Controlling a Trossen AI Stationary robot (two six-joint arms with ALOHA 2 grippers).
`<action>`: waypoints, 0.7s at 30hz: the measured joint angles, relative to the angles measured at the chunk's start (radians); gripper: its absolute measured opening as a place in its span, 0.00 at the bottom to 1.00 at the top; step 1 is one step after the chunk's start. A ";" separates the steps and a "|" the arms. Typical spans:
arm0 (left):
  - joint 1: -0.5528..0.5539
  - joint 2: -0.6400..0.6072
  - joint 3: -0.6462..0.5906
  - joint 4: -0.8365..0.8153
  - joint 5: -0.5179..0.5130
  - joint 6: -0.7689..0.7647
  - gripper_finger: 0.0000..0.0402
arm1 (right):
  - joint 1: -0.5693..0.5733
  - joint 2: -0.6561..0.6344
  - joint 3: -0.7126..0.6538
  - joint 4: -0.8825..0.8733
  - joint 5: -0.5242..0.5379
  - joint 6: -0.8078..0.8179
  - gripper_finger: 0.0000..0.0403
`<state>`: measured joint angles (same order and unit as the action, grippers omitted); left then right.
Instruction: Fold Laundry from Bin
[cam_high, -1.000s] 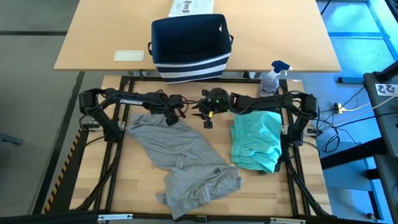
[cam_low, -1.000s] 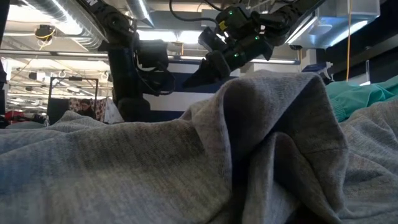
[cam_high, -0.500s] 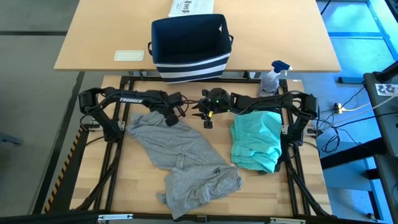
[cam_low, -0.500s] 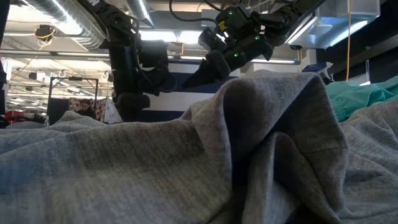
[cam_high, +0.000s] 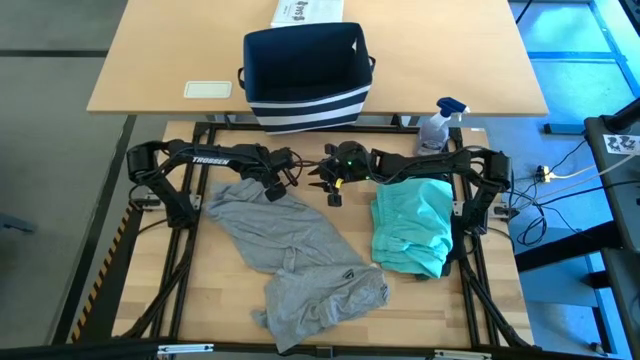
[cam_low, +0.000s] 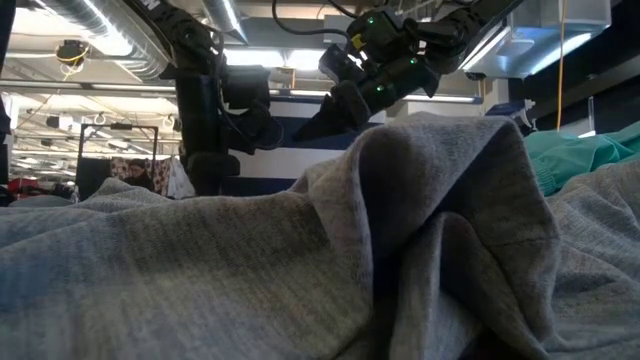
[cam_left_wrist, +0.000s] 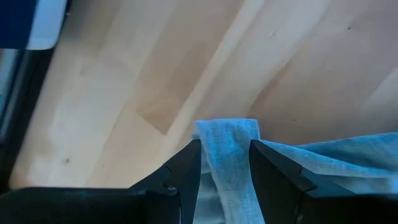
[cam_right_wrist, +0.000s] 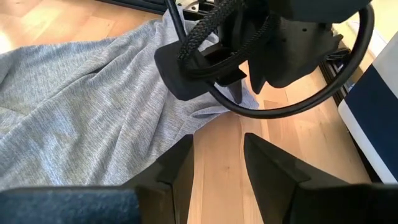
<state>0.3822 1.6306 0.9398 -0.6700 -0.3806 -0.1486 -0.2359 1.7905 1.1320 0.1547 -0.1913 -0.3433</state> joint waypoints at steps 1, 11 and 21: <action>0.002 0.000 0.000 0.001 0.008 0.000 0.32 | 0.000 0.000 0.000 0.000 0.000 0.002 0.35; -0.033 0.000 0.000 0.025 0.014 0.028 0.32 | 0.000 0.000 0.000 0.001 0.000 0.002 0.35; -0.001 0.000 0.000 0.027 0.001 0.031 0.38 | 0.000 0.001 0.000 0.001 0.000 0.002 0.35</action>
<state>0.3807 1.6306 0.9398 -0.6430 -0.3794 -0.1174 -0.2359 1.7912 1.1320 0.1555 -0.1913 -0.3412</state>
